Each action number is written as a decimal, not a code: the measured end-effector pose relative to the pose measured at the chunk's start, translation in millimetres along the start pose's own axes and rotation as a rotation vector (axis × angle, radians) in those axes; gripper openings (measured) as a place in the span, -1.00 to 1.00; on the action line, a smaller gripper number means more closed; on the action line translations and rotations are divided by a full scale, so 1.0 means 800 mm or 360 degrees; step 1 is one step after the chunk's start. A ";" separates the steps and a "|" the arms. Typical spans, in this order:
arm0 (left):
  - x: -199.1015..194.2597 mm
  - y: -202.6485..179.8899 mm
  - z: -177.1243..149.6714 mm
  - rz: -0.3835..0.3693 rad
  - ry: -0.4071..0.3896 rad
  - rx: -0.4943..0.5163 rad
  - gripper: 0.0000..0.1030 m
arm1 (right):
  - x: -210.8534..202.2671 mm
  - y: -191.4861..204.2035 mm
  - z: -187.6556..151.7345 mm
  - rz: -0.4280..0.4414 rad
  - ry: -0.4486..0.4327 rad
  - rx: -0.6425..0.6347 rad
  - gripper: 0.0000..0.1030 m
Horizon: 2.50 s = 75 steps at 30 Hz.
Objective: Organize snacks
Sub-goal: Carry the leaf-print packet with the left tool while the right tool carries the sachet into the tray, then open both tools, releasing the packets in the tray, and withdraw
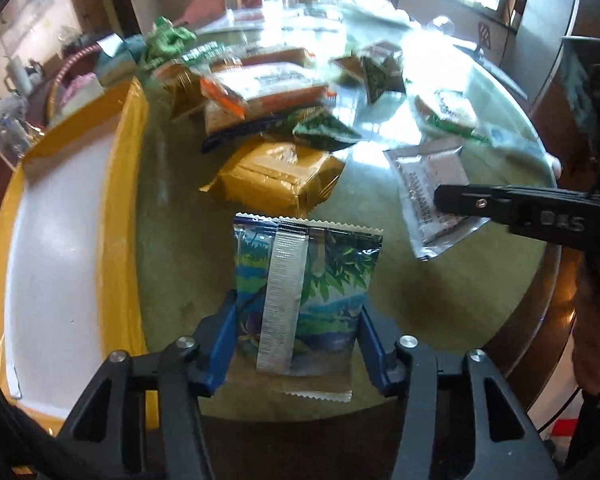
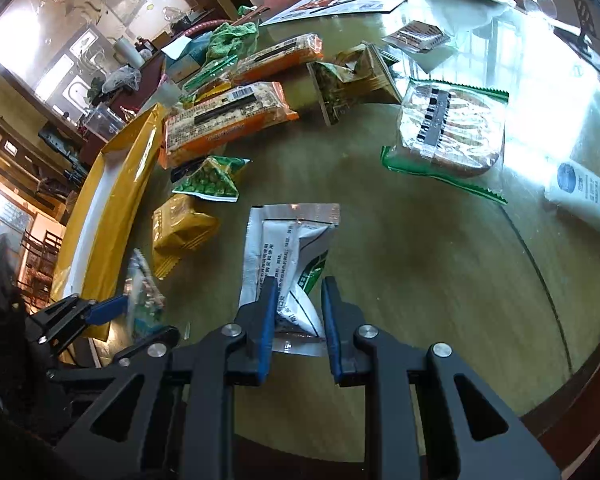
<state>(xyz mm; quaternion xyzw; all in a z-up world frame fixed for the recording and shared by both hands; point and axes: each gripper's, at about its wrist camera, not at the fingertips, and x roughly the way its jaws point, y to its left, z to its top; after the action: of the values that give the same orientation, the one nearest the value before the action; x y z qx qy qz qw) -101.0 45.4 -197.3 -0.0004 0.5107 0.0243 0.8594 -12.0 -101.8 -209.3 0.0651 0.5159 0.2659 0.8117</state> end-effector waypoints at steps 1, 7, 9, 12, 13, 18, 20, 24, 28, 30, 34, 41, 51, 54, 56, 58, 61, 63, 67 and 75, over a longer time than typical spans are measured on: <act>-0.005 -0.001 -0.001 -0.0019 -0.0021 -0.0013 0.02 | -0.001 0.003 -0.001 -0.0014 -0.0007 -0.0010 -0.58; -0.042 0.015 -0.007 -0.0139 -0.0122 -0.0199 -0.02 | -0.022 0.024 -0.010 0.0001 -0.0089 -0.0054 -0.60; -0.064 0.029 -0.013 -0.0158 -0.0168 -0.0281 -0.02 | -0.036 0.038 -0.013 0.0039 -0.0130 -0.0085 -0.60; -0.101 0.063 -0.023 -0.0180 -0.0254 -0.0430 -0.02 | -0.053 0.067 -0.016 0.0105 -0.0174 -0.0162 -0.60; -0.112 0.075 -0.026 -0.0169 -0.0278 -0.0471 -0.02 | -0.057 0.080 -0.016 0.0143 -0.0182 -0.0192 -0.60; -0.147 0.154 -0.039 -0.0006 -0.0372 -0.0699 -0.02 | -0.059 0.151 -0.017 0.0290 -0.0176 -0.0353 -0.60; -0.148 0.180 -0.041 0.0066 -0.0368 -0.0766 -0.02 | -0.047 0.186 -0.018 0.0326 -0.0145 -0.0427 -0.60; -0.130 0.227 -0.045 0.0121 -0.0313 -0.0860 -0.02 | -0.018 0.242 -0.019 0.0351 -0.0086 -0.0546 -0.60; -0.104 0.253 -0.047 0.0143 -0.0238 -0.0901 -0.02 | 0.028 0.289 -0.021 0.0347 0.0019 -0.0616 -0.60; -0.092 0.263 -0.050 0.0130 -0.0206 -0.0907 -0.02 | 0.050 0.310 -0.023 0.0323 0.0048 -0.0658 -0.60; -0.067 0.276 -0.053 0.0142 -0.0125 -0.0912 -0.01 | 0.087 0.335 -0.024 0.0264 0.0103 -0.0696 -0.60; -0.037 0.291 -0.065 0.0122 -0.0023 -0.0933 0.12 | 0.114 0.351 -0.037 0.0139 0.0147 -0.0793 -0.57; -0.070 0.294 -0.080 0.0006 -0.0287 -0.1077 0.63 | 0.087 0.338 -0.036 0.0250 0.0043 -0.0749 0.39; -0.086 0.284 -0.081 -0.0034 -0.0390 -0.1020 0.63 | 0.066 0.326 -0.033 0.0313 0.0013 -0.0724 0.39; -0.081 0.278 -0.077 0.0030 -0.0326 -0.0987 0.63 | 0.053 0.314 -0.030 0.0365 -0.0006 -0.0697 0.41; -0.080 0.275 -0.071 0.0048 -0.0314 -0.1002 0.63 | 0.041 0.301 -0.026 0.0391 -0.0029 -0.0673 0.47; -0.085 0.259 -0.067 0.0046 -0.0325 -0.0953 0.63 | 0.026 0.276 -0.019 0.0371 -0.0061 -0.0593 0.53; -0.085 0.247 -0.063 0.0099 -0.0305 -0.0926 0.63 | 0.020 0.256 -0.014 0.0388 -0.0060 -0.0532 0.53; -0.085 0.219 -0.056 0.0278 -0.0268 -0.0834 0.63 | 0.008 0.221 -0.011 0.0345 -0.0088 -0.0447 0.53; -0.111 0.161 -0.052 0.0354 -0.0289 -0.0740 0.63 | -0.010 0.143 -0.014 0.0254 -0.0095 -0.0305 0.53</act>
<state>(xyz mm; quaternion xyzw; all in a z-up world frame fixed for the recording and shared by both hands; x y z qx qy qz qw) -184.9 169.1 -136.0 -0.1394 0.4092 0.2352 0.8705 -66.4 -10.5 -164.5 0.0360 0.4569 0.3756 0.8055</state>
